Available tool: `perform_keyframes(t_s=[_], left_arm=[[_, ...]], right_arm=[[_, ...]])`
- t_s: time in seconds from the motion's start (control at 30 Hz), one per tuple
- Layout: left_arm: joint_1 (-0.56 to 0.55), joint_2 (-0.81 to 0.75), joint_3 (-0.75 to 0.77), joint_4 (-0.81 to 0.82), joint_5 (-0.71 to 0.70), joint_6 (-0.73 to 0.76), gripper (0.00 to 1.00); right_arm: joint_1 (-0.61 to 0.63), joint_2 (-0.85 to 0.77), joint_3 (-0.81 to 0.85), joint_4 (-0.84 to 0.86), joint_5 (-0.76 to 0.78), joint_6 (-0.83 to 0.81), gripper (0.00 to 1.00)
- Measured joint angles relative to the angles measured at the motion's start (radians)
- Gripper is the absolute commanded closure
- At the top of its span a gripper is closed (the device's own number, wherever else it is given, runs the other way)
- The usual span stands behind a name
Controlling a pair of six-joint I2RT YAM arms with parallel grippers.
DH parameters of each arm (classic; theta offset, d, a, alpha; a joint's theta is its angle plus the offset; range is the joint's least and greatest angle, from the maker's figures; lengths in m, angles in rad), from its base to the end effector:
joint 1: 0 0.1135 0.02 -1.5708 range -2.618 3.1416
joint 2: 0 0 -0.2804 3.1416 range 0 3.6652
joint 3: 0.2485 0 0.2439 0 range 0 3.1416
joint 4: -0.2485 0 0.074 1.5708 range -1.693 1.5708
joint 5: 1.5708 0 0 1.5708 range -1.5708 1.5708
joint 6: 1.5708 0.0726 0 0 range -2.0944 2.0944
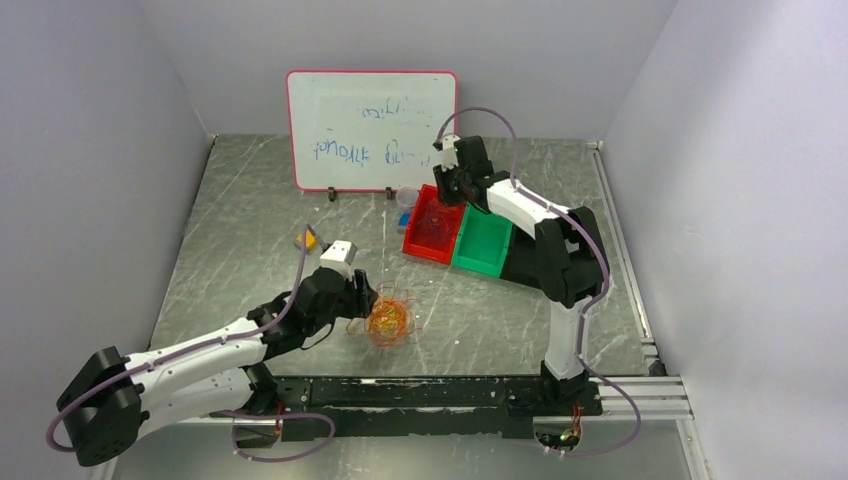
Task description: Untangle the cables
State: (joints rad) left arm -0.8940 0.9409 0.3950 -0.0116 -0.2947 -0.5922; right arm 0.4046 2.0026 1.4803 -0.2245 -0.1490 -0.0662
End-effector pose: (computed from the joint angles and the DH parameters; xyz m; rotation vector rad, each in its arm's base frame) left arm 0.1478 -0.1503 0.1927 0.1480 2.1501 -0.5717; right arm 0.4362 0.1985 0.2032 -0.6176 2.2490 0.3430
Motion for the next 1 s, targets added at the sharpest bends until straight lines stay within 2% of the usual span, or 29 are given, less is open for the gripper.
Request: perform_keyframes(t_s=[0.07,0.3,0.47,0.6,0.77,1.0], left_arm=[[0.0,-0.013,0.0,-0.01,0.0,0.0,0.41],[0.0,-0.065,0.013,-0.059,-0.001,-0.007,0.38],[0.0,-0.066,0.065,-0.1,0.0,-0.011,0.39],[0.0,-0.065,0.08,-0.103,0.0,-0.007,0.39],[0.0,-0.019,0.085,-0.108,-0.001,-0.006,0.42],[0.0,0.064,0.126,-0.113,0.0,-0.011,0.41]], right_arm=[[0.0,-0.014,-0.016,0.019,0.003,0.015,0.59],[0.0,-0.121,-0.107,0.177,0.04,0.168,0.51],[0.001,-0.154,-0.166,0.338,0.085,0.285,0.49],[0.002,-0.194,-0.283,0.427,0.135,0.333,0.48],[0.005,-0.222,-0.352,0.452,0.193,0.339,0.47],[0.006,-0.29,-0.355,0.449,0.22,0.319,0.46]])
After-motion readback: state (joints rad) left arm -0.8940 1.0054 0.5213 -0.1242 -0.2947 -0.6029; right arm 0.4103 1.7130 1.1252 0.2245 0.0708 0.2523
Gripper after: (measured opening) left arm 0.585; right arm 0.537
